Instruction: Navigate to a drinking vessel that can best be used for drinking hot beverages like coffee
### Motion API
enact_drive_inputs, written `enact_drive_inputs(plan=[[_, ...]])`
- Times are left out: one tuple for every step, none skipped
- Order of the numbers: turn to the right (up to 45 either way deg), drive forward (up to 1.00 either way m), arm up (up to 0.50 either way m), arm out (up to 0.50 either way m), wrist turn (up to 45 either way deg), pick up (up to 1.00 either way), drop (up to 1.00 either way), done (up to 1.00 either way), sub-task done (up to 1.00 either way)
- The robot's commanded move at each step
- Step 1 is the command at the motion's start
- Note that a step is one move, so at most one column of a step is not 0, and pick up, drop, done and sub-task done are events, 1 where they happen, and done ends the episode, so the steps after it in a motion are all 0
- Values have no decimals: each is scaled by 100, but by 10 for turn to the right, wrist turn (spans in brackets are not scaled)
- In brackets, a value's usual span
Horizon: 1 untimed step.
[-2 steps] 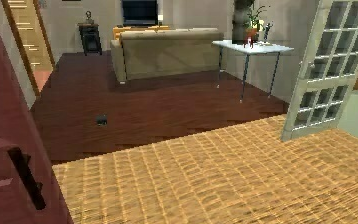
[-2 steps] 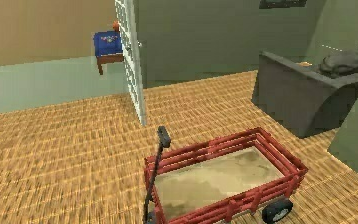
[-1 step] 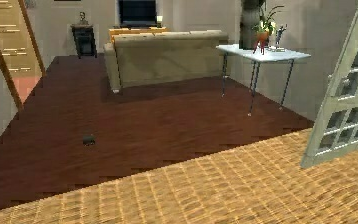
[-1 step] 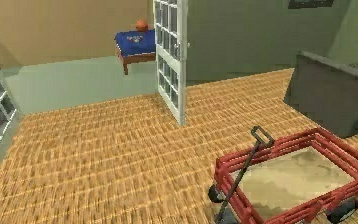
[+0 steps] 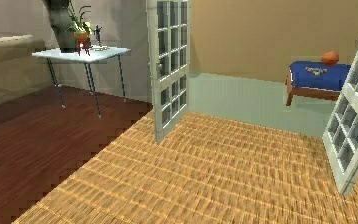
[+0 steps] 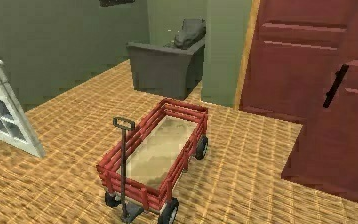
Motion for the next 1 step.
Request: enact_drive_inputs(plan=[[90,0,0,0,0,0,0,0,0]])
